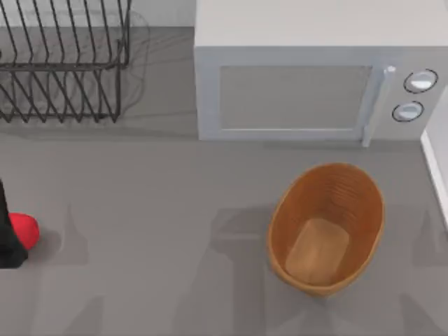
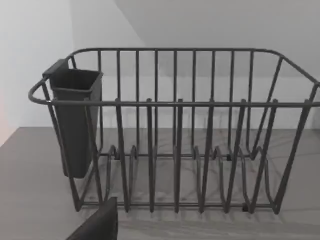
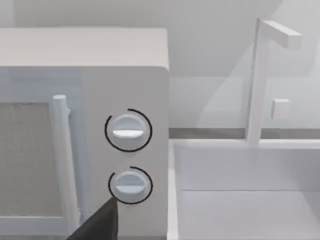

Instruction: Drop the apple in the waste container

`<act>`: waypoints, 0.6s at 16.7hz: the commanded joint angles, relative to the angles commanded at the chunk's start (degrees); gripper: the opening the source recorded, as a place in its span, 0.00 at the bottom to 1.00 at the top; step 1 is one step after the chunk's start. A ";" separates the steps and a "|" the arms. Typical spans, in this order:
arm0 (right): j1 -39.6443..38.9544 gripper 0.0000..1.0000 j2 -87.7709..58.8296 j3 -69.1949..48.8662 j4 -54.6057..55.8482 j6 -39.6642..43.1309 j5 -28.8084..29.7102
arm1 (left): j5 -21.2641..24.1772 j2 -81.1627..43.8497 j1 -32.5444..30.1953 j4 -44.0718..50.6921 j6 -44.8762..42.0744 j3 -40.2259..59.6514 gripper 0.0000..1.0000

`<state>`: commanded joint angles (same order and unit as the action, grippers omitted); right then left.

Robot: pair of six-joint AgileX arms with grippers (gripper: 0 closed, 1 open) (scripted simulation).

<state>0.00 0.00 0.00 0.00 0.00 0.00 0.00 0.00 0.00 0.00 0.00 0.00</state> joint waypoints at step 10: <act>0.00 1.00 0.00 0.00 0.00 0.00 0.00 | 1.69 -21.96 1.71 5.92 0.06 9.40 1.00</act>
<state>0.00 0.00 0.00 0.00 0.00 0.00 1.69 -21.96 1.71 5.92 0.06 9.40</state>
